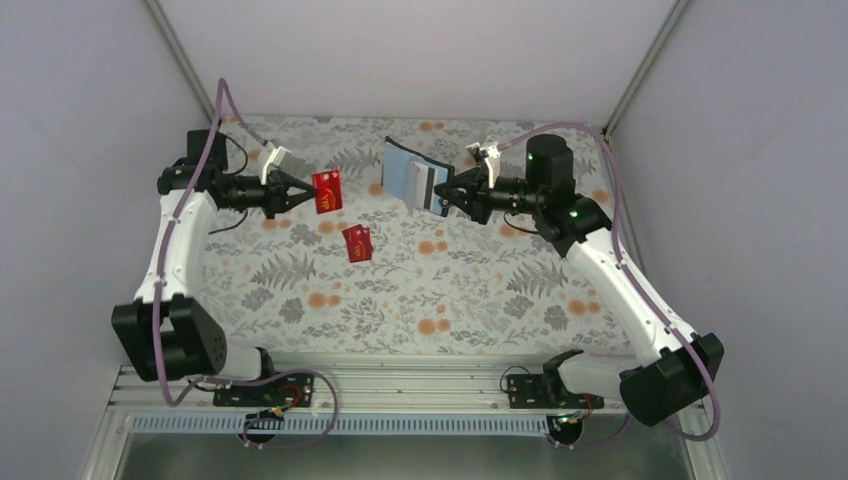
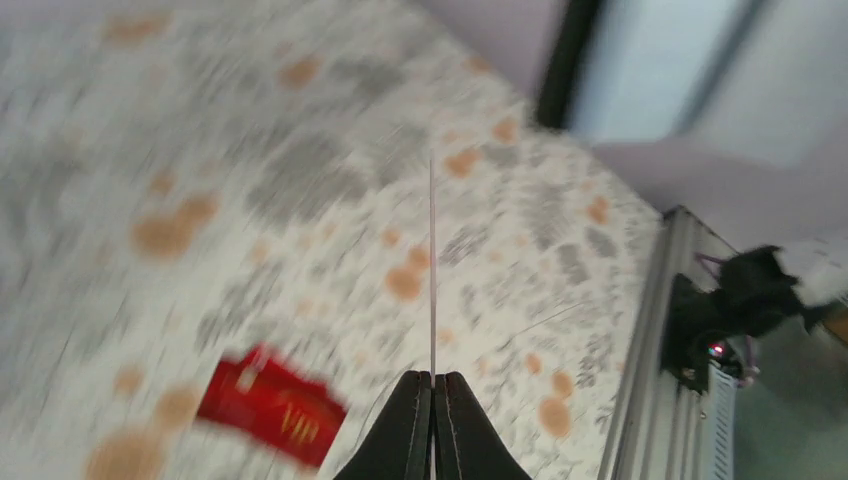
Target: Take the credit cards out of the card holder
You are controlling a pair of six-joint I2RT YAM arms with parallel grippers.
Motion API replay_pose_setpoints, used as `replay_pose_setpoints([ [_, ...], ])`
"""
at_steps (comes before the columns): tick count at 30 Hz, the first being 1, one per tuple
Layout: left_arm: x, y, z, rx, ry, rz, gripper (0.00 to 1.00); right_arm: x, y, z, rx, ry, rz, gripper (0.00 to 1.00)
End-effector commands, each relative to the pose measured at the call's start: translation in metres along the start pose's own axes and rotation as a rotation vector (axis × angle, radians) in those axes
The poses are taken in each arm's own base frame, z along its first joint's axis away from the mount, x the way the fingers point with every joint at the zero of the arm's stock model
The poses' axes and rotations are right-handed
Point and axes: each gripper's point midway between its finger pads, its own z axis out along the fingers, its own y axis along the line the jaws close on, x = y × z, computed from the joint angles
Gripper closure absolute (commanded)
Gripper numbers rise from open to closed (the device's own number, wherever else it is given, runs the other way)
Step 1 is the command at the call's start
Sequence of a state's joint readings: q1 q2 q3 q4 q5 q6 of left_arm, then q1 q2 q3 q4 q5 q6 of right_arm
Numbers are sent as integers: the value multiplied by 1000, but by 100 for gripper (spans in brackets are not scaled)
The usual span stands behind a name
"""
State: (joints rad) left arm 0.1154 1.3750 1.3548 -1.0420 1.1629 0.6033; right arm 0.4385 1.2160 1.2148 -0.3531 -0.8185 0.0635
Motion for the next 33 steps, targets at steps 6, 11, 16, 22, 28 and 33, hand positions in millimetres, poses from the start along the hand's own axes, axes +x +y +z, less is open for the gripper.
replay_pose_setpoints([
  [6, 159, 118, -9, -248, 238, -564, 98, 20, -25, 14, 33, 55, 121, 96],
  [11, 195, 131, 6, -211, 268, -662, 98, 27, -27, 18, 15, 71, 142, 96],
  [16, 171, 130, 25, -138, 212, -643, 98, 27, -25, 18, 8, 71, 138, 96],
  [22, 155, 115, 78, 49, 239, -674, 98, 28, -27, 19, 7, 66, 144, 96],
  [28, 175, 128, 105, 43, 298, -741, 98, 31, -26, 21, -2, 76, 151, 96],
  [33, 189, 128, 107, -10, 348, -730, 60, 30, -24, 21, -18, 76, 142, 96],
])
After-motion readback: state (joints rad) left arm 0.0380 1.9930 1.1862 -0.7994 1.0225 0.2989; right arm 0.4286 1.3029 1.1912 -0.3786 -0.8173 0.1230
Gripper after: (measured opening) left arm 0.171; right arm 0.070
